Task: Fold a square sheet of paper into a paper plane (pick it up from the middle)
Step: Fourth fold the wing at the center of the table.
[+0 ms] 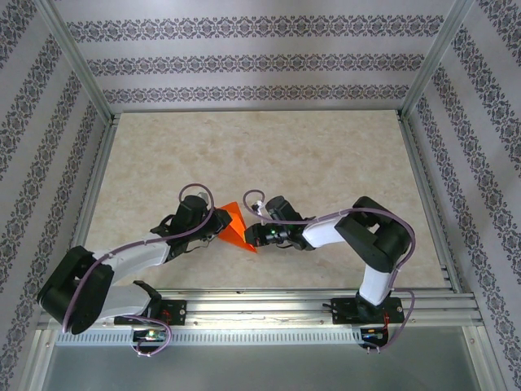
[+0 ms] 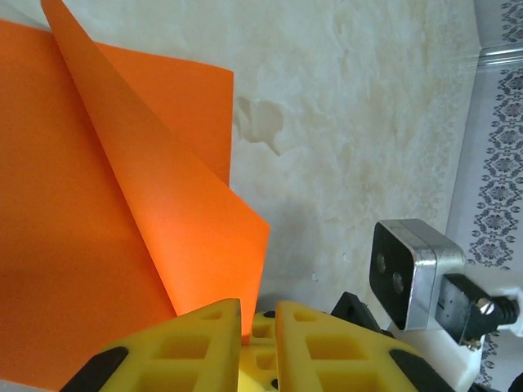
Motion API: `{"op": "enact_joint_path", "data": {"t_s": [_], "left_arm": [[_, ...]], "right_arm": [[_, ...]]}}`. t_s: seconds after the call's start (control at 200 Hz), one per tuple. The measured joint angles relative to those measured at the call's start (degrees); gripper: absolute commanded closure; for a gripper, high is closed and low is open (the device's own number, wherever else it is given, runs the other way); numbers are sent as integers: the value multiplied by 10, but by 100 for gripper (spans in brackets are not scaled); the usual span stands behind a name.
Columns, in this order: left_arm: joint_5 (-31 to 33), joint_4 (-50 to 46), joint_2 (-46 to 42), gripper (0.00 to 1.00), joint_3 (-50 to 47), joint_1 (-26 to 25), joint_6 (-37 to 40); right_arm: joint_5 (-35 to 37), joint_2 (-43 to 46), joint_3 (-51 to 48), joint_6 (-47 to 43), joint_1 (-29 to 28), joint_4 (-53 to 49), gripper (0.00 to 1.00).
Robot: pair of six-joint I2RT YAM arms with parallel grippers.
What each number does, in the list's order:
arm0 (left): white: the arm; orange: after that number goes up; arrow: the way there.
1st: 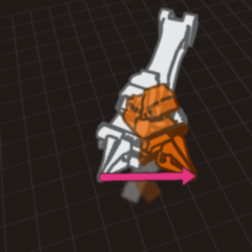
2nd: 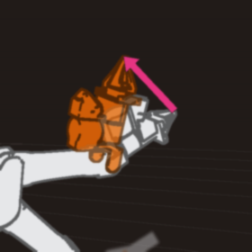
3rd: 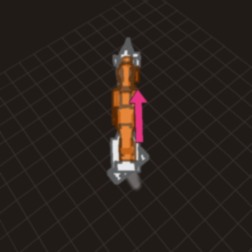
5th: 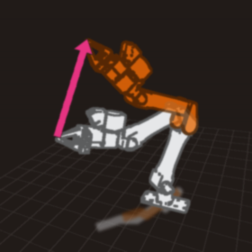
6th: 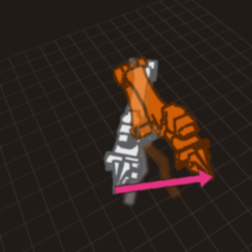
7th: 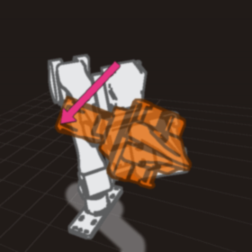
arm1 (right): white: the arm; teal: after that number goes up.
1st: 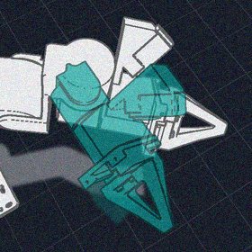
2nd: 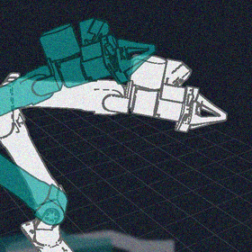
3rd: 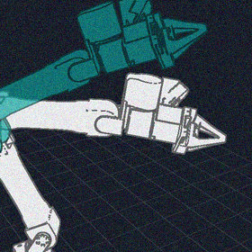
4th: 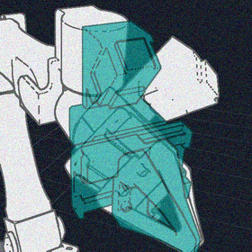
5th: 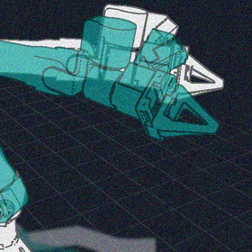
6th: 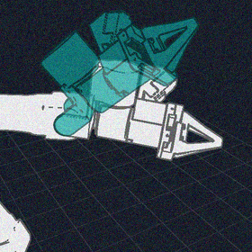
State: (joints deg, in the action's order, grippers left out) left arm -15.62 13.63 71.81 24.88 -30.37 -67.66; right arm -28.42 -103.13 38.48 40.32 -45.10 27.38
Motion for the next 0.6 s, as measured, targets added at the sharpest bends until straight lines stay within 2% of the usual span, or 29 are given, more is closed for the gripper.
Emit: {"op": "enact_joint_path", "data": {"t_s": [0.185,0.6], "left_arm": [[-6,2,17,85,0,0,0],[-31,34,79,86,19,1,2]], "right_arm": [[-27,-13,8,23,9,-3,100],[-30,-14,6,48,11,2,100]]}}
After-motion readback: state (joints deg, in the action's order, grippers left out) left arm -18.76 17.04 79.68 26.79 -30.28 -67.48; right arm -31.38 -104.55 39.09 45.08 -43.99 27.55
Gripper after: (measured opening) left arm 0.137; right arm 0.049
